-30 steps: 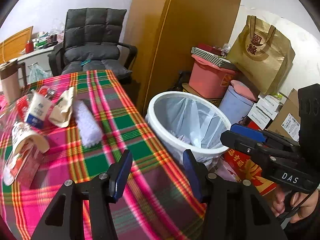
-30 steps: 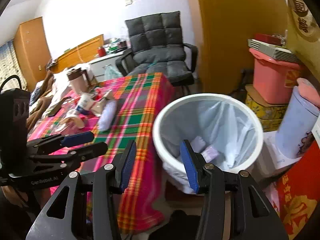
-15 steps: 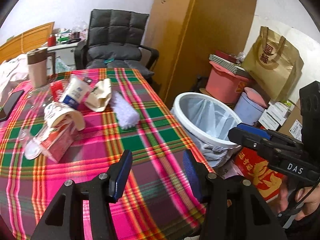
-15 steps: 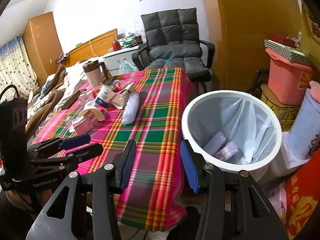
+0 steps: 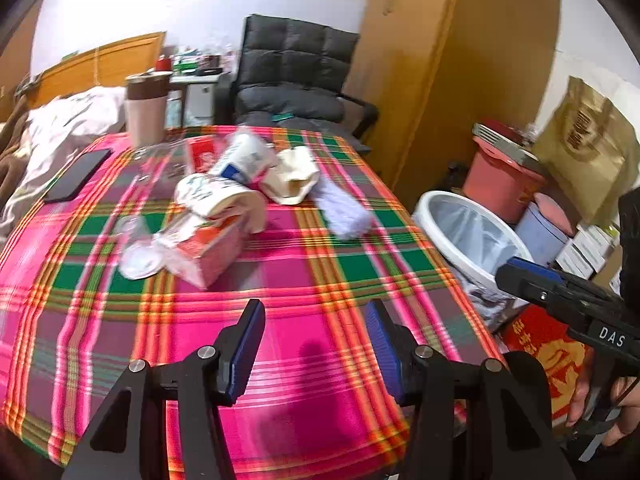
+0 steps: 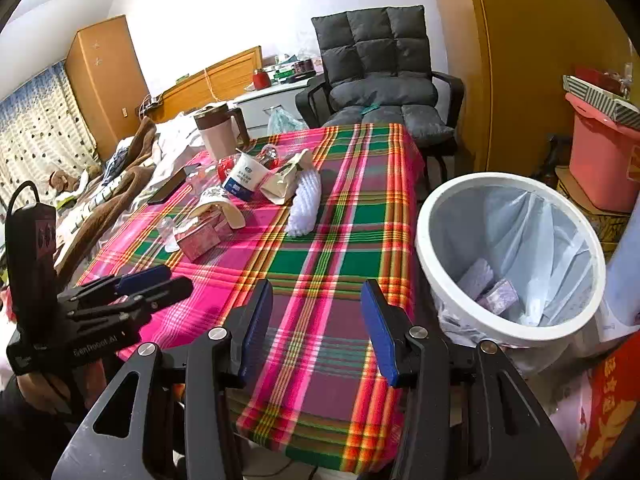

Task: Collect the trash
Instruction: 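Move both tools back over the table toward the remaining trash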

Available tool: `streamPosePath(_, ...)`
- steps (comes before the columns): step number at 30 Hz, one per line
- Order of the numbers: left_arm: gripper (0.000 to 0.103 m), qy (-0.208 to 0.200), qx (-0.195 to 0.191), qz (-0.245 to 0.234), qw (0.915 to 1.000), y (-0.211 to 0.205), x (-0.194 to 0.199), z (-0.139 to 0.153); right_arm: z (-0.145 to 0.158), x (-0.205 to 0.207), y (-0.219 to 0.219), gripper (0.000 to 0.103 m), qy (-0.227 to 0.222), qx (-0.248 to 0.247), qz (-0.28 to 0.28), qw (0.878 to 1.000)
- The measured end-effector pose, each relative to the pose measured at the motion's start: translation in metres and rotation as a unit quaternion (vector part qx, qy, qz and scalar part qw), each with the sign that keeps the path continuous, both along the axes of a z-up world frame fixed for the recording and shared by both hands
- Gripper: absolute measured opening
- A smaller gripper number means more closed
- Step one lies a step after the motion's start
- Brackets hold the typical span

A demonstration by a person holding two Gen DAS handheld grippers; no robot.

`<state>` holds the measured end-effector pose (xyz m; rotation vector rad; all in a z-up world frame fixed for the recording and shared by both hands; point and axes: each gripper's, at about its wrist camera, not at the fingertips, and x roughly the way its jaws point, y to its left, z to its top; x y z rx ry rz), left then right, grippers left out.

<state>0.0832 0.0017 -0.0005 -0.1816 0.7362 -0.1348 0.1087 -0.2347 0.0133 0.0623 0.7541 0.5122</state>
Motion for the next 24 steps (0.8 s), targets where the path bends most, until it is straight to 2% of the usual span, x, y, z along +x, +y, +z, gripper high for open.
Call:
streamPosePath(11, 0.052, 0.002, 0.009, 0.045, 0.9989, 0.037, 0.007, 0.0, -0.001, 0.008, 0.019, 0.048, 0.019, -0.005, 0.034, 0.999)
streamPosePath(15, 0.054, 0.0, 0.012, 0.047, 0.9988, 0.044, 0.014, 0.001, -0.002, 0.012, 0.024, 0.048, 0.023, -0.007, 0.04, 0.999)
streamPosePath(17, 0.058, -0.002, 0.014, 0.047, 0.9988, 0.047, 0.018, 0.001, -0.002, 0.015, 0.026, 0.048, 0.023, -0.008, 0.043, 0.999)
streamPosePath(24, 0.06, -0.018, 0.025, 0.038, 0.9988, 0.054, 0.037, 0.006, -0.003, 0.025, 0.029, 0.048, 0.024, -0.01, 0.044, 0.999)
